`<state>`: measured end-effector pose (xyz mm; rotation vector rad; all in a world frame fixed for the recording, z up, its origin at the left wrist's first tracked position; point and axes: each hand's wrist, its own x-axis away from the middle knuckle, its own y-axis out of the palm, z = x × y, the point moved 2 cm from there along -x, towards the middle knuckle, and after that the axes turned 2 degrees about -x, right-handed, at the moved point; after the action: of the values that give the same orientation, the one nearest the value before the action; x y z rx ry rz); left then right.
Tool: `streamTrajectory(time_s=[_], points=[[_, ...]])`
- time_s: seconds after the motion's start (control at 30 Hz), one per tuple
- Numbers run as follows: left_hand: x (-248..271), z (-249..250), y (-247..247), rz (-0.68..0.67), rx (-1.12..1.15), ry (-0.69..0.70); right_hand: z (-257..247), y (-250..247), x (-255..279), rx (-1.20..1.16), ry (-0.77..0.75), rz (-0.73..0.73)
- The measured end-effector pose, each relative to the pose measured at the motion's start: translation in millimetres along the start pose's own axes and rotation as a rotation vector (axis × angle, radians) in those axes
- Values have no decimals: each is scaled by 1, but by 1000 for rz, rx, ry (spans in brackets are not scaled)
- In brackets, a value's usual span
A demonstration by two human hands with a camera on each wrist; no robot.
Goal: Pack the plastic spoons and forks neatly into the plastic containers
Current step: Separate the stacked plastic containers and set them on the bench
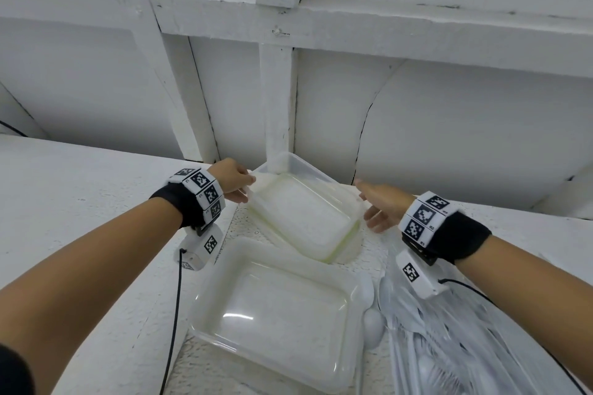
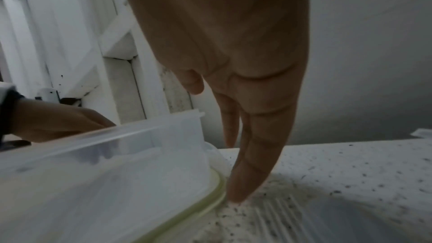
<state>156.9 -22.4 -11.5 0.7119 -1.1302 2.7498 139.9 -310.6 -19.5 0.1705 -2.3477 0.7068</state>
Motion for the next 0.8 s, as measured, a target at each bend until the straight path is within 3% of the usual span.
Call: streamTrajectory(time_s=[0.17, 0.33, 0.53, 0.8], points=[[0, 5, 7, -135, -58, 31, 2, 9, 9, -19, 72, -119], [-4, 2, 12, -146, 61, 27, 5, 12, 6, -99, 80, -128], [1, -21, -2, -203, 209, 3, 0, 11, 1, 35, 78, -71], [15, -63, -21, -195, 357, -41, -37, 35, -8, -4, -53, -61]])
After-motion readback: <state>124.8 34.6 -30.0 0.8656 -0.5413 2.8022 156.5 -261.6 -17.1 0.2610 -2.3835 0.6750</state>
